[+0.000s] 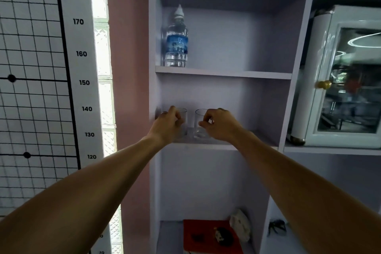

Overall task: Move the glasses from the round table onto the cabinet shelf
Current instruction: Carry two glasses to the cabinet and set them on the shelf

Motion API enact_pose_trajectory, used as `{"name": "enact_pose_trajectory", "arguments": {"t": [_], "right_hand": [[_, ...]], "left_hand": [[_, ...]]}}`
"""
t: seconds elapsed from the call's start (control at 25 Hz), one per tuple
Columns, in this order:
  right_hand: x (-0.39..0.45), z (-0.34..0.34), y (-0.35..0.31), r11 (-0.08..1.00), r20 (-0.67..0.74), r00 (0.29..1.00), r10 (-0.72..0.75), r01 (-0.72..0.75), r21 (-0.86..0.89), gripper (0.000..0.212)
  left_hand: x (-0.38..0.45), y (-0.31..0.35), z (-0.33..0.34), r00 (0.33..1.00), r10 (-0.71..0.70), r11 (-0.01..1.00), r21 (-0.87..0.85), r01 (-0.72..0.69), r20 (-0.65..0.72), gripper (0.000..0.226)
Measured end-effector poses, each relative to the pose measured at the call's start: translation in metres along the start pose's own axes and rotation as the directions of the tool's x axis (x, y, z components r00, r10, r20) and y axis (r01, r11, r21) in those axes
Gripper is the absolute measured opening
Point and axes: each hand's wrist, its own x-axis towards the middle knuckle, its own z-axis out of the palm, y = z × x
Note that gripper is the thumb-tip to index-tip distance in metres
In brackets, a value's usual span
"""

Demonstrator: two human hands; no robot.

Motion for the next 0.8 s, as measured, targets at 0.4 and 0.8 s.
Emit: {"name": "enact_pose_trajectory", "arguments": {"t": [0.4,0.8], "right_hand": [[0.031,0.020,0.013,0.979,-0.007,1.000,0.006,-0.004,0.204,0.037],[0.037,0.033,0.020,0.936,-0.011,1.000,-0.003,0.007,0.353,0.067]], "left_hand": [[0.015,0.014,0.010,0.965,-0.226,0.971,-0.111,0.213,-0.129,0.024],[-0.002,-0.004,0.044,0.972,0.147,0.933,0.351,-0.074,-0.185,0.010]]}}
